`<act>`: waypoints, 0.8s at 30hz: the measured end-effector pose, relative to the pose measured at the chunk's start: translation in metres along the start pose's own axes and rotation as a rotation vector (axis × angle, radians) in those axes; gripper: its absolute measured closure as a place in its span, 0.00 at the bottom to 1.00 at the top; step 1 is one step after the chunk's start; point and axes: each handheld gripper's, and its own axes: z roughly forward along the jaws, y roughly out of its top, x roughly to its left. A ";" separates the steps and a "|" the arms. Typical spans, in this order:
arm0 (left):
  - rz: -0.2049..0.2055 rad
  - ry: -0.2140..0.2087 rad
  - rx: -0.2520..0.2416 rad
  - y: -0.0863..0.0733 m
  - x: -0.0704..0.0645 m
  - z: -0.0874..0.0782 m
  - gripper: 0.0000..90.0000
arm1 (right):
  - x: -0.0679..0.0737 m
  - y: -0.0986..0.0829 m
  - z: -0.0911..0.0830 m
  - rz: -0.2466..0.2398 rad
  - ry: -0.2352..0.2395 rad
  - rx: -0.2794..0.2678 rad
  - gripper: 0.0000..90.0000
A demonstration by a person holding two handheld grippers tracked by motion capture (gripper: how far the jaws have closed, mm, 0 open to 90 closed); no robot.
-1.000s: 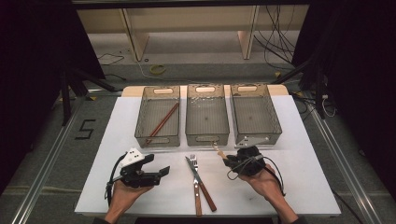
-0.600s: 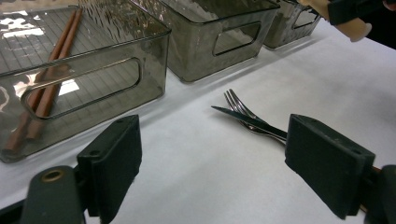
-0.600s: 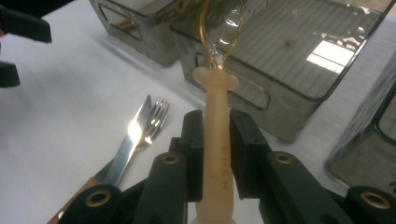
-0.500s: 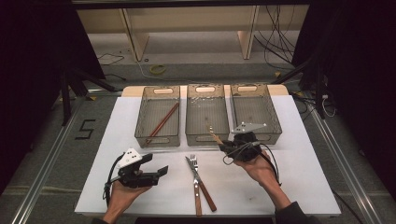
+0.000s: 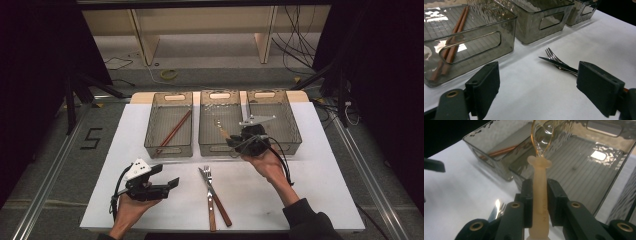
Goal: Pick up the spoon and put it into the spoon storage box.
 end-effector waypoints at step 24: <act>0.004 0.001 -0.001 0.000 0.000 0.000 0.20 | -0.019 0.033 0.042 0.049 -0.070 0.035 0.86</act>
